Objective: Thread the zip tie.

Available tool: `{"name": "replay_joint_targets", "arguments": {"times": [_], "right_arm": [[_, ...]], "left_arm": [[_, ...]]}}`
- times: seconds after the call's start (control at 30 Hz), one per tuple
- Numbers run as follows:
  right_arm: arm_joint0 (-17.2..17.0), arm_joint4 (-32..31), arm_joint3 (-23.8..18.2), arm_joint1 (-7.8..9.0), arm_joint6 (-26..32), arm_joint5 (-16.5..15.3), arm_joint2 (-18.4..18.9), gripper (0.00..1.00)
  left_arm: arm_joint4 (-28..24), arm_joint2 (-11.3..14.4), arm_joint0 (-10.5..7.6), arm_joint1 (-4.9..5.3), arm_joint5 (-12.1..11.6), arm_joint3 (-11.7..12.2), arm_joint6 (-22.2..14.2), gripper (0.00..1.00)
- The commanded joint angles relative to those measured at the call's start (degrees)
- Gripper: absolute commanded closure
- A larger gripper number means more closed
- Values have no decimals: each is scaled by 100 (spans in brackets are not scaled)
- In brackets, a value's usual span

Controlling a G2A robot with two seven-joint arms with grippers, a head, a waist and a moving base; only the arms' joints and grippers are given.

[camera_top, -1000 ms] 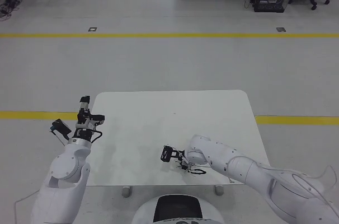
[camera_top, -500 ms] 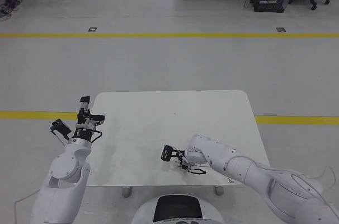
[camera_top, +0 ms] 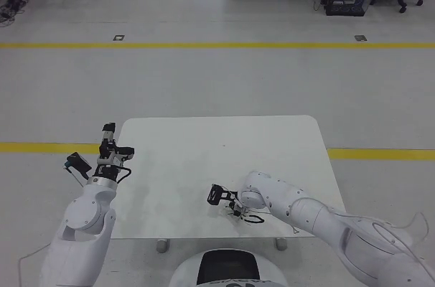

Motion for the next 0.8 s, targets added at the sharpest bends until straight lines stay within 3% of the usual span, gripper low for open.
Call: {"name": "replay_joint_targets", "arguments": {"times": [0.0,0.17,0.3,0.53,0.77], "right_arm": [[6,4,-23,6,-10,0,-2,100],[4,-49,-288,106,-2,0,33,100],[-43,-104,-650,277,-17,0,135,100],[-243,-193,-1396,735,-224,0,458,100],[-534,-199,-2136,1294,-572,0,850,100]], "left_arm": [[0,0,0,0,0,0,0,0],[0,0,0,0,0,0,0,0],[0,0,0,0,0,0,0,0],[0,0,0,0,0,0,0,0],[0,0,0,0,0,0,0,0]]}}
